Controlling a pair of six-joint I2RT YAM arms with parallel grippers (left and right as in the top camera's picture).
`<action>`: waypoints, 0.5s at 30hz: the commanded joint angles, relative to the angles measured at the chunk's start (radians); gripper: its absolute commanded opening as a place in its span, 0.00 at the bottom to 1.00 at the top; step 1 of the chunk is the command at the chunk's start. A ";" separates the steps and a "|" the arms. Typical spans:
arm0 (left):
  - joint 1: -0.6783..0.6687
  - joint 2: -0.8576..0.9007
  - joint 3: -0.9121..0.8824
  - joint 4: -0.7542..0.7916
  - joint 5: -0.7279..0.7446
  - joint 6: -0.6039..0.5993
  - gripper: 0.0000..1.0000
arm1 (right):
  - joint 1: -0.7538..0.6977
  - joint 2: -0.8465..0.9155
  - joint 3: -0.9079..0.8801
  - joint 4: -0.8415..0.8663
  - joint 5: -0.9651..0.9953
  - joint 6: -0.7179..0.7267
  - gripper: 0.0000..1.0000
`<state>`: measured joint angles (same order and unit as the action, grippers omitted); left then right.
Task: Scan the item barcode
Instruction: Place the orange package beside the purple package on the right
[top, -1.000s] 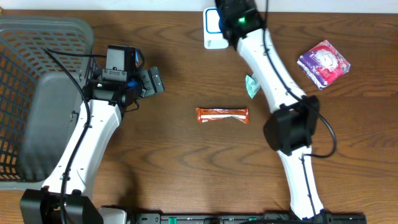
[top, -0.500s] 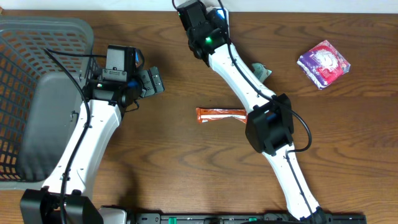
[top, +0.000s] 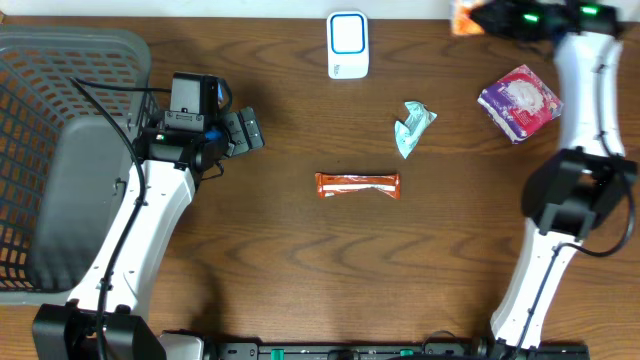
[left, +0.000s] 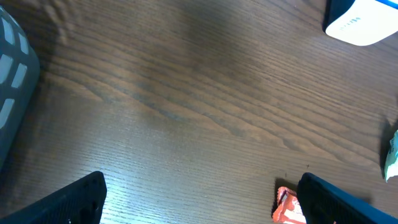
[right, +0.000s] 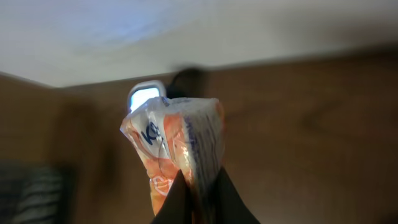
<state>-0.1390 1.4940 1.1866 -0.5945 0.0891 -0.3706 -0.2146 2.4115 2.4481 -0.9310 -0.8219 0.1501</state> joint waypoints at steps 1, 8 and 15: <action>0.002 -0.019 0.029 0.000 -0.019 -0.013 0.98 | -0.022 0.025 0.004 -0.089 -0.254 0.007 0.01; 0.002 -0.019 0.028 0.000 -0.019 -0.013 0.98 | -0.042 0.026 0.004 -0.260 0.466 -0.031 0.01; 0.002 -0.019 0.029 0.000 -0.019 -0.013 0.98 | 0.019 0.028 -0.005 -0.255 0.640 0.034 0.51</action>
<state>-0.1387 1.4940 1.1866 -0.5949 0.0826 -0.3706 -0.2352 2.4313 2.4458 -1.1904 -0.2855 0.1329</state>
